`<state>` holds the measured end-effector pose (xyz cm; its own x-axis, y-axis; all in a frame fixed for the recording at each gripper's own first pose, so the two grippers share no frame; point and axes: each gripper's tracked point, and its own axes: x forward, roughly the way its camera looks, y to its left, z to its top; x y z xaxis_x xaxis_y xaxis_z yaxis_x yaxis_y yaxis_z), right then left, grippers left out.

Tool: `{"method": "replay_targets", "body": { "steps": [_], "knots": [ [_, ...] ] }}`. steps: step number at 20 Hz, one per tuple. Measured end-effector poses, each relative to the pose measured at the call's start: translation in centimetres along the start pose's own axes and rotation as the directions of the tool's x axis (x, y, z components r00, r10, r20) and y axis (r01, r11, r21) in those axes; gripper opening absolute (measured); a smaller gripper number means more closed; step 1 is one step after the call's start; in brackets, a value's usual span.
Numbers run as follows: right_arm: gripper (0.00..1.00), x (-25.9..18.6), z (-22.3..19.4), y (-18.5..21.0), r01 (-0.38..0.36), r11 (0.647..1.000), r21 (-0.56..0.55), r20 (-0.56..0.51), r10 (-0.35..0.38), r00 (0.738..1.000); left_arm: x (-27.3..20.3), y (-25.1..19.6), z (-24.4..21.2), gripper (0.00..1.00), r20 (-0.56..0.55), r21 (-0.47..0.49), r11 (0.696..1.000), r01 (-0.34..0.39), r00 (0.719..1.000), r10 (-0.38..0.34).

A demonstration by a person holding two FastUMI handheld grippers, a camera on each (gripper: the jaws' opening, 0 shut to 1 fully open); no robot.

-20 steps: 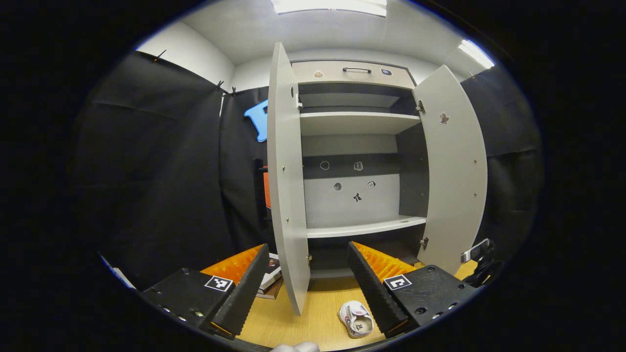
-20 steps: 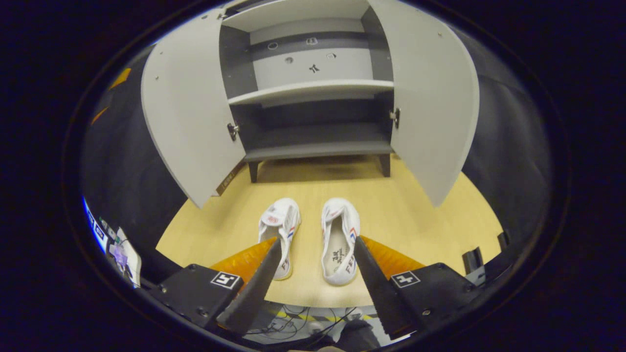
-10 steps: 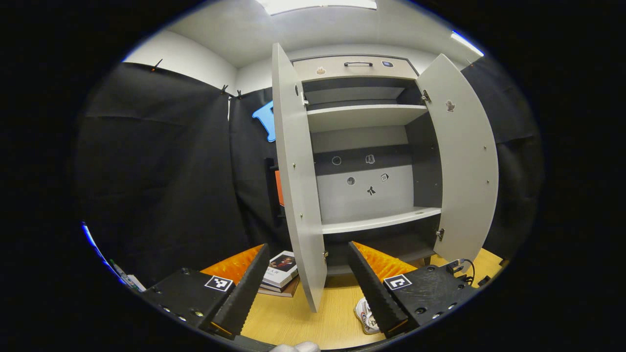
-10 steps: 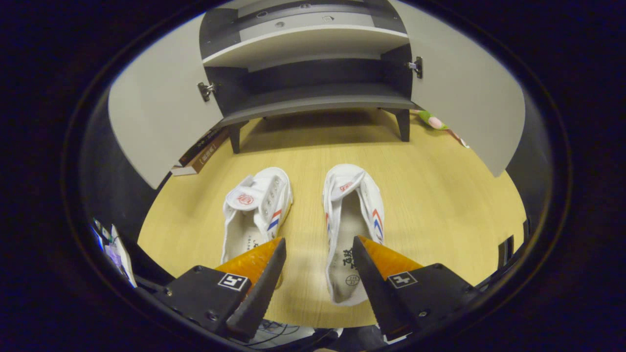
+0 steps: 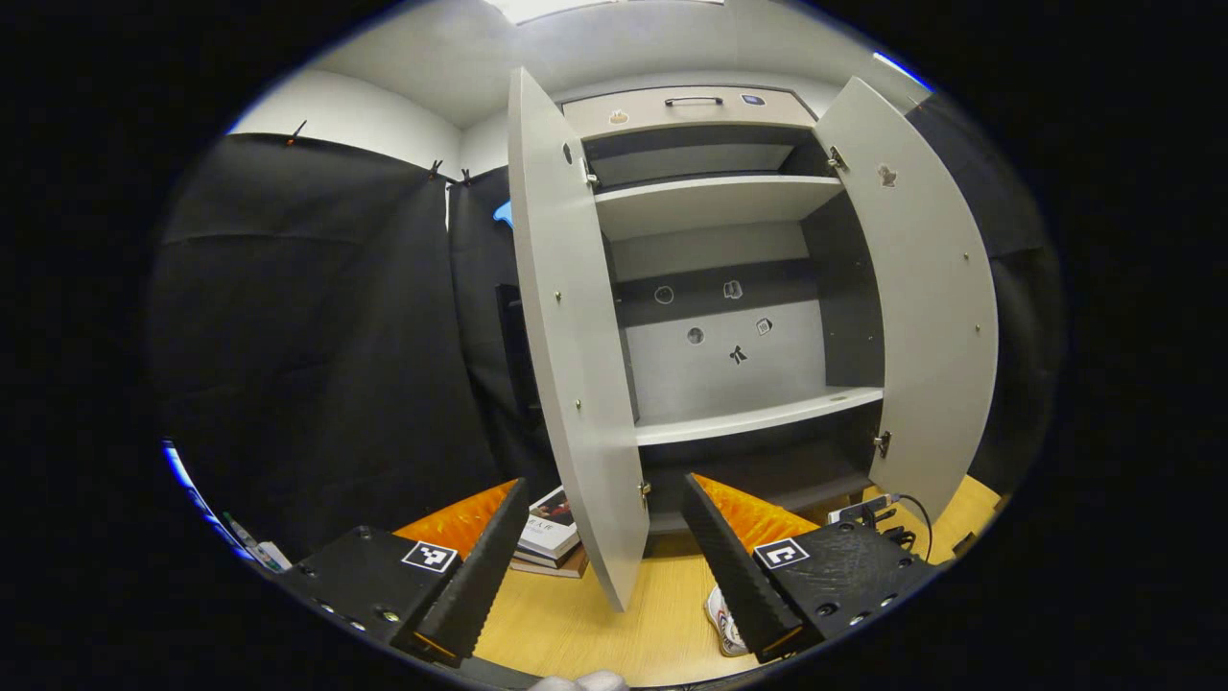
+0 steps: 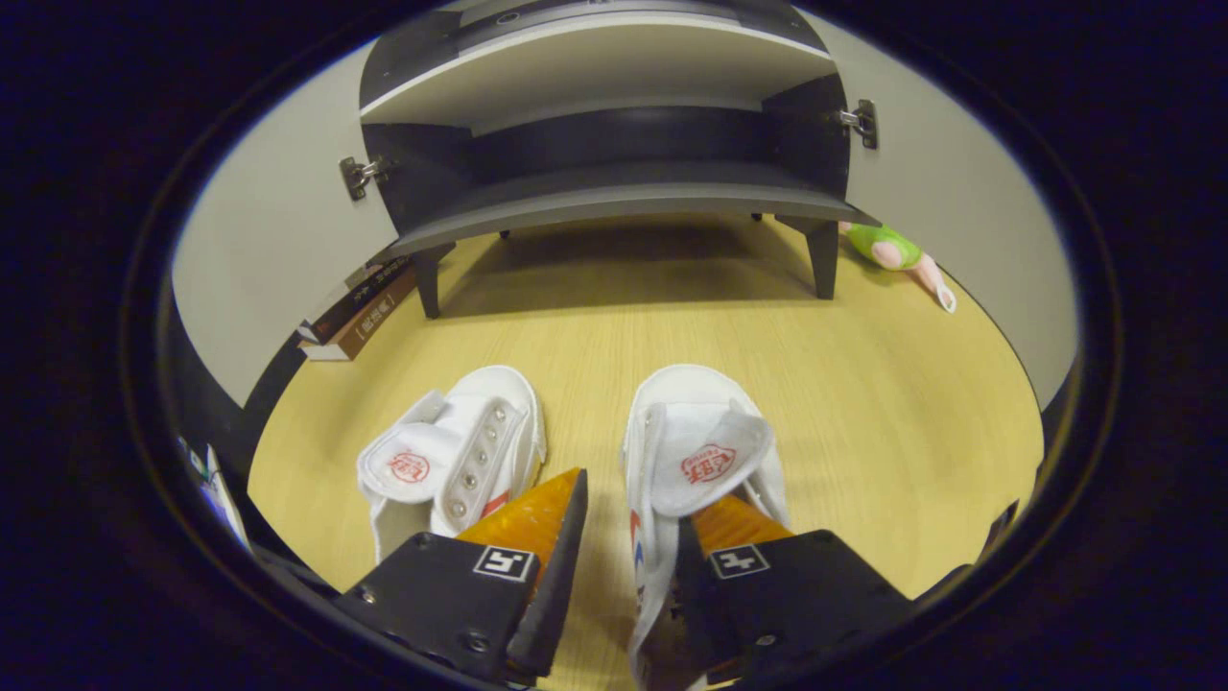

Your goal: Grab one shoe with the right hand and put it into the shoe cabinet, grab the other shoe with the left hand and put it into the shoe cabinet; then close the right door with the right hand and the left door with the left hand.

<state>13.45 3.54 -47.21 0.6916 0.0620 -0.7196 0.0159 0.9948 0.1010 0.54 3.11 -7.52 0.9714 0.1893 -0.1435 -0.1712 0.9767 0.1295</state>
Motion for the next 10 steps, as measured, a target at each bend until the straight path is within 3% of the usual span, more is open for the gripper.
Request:
{"method": "replay_targets", "body": {
  "steps": [1, 3, 5, 10],
  "knots": [
    [0.36, 0.1, 0.0, -0.3, -0.004, 1.000, 0.005, 0.001, 0.004, 1.000, 0.3, 0.0, 0.0, 1.00, -0.004, -0.003, 1.000, -0.001, 1.000, 0.001],
    [0.16, 0.3, -0.5, 0.5, -0.065, 0.997, 0.041, -0.032, 0.066, 0.997, 0.6, -0.4, -0.1, 0.96, -0.010, -0.008, 1.000, -0.001, 1.000, 0.001],
    [0.09, 0.2, -0.2, 0.0, -0.070, 0.997, 0.043, -0.048, 0.072, 0.996, 1.1, -0.9, 0.0, 0.96, -0.011, -0.014, 1.000, 0.002, 1.000, -0.002],
    [0.06, -1.3, 1.2, -0.5, -0.087, 0.996, 0.022, -0.044, 0.088, 0.995, 1.4, -1.5, 0.6, 0.96, -0.004, -0.022, 1.000, 0.010, 1.000, -0.010]
  ]
}}
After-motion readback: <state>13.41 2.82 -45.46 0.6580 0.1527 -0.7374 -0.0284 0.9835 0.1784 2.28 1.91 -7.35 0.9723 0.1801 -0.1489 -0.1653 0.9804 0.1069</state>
